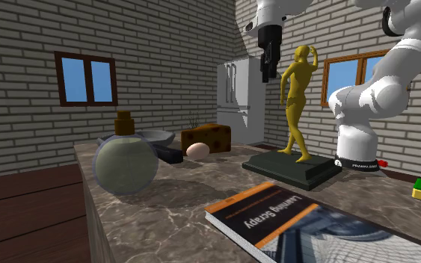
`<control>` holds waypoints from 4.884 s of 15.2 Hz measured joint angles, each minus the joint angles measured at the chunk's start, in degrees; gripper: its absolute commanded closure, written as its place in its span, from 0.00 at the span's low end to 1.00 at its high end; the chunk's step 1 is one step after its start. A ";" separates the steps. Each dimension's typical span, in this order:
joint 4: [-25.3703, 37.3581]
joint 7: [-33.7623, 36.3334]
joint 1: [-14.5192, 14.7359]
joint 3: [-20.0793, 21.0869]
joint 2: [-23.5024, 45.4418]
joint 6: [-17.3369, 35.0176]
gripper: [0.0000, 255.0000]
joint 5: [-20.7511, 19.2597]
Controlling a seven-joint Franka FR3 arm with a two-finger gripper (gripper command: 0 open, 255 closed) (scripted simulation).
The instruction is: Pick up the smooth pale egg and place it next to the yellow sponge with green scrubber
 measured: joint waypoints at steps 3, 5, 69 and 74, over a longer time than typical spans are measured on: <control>-1.44 0.35 -0.02 0.31 1.07 3.38 0.00 -0.01; -3.19 1.19 0.04 1.02 2.64 8.20 0.00 0.06; 1.91 15.34 -9.19 16.07 35.23 52.64 1.00 -6.43; 4.04 14.44 -8.87 15.87 33.34 48.68 1.00 -5.34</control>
